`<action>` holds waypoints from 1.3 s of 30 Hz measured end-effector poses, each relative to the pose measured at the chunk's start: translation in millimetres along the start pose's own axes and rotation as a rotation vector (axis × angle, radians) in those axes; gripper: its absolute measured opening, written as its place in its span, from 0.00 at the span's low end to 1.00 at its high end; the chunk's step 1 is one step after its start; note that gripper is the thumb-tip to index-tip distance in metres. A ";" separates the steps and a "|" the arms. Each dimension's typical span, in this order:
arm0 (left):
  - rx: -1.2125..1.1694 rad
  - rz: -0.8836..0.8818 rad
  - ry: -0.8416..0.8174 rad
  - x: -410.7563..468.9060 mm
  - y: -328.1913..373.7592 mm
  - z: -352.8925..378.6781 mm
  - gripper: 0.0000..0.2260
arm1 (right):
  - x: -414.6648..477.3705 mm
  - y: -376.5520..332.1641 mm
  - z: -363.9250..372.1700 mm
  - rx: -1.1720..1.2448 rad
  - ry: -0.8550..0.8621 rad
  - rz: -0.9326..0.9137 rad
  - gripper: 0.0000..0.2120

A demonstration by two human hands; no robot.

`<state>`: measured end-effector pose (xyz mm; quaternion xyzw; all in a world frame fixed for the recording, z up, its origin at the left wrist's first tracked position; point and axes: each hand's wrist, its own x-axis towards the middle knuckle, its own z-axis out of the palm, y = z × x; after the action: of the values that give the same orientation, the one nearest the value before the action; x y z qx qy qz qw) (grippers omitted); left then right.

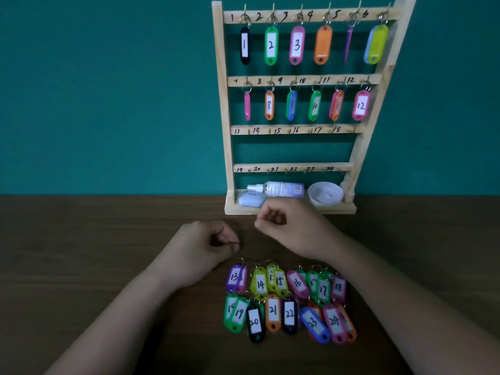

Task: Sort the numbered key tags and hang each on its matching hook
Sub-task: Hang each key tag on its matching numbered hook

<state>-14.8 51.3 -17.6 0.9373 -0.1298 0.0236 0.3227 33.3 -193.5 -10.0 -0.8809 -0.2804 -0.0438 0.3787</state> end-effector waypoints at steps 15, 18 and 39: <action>0.012 -0.077 -0.183 -0.4 -5.8 -1.6 0.06 | -16.2 -5.2 25.0 -0.210 -0.209 -0.038 0.11; 0.024 -0.072 -0.193 1.7 -4.9 -0.2 0.05 | -14.5 -5.2 28.9 -0.248 -0.210 -0.043 0.12; -0.102 -0.158 -0.166 2.6 2.4 -4.5 0.05 | -9.6 -6.1 30.8 -0.031 -0.215 0.067 0.06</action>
<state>-12.7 51.5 -12.3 0.9257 -0.0828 -0.0862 0.3590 17.8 -173.3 -30.7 -0.8952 -0.2890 0.0595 0.3340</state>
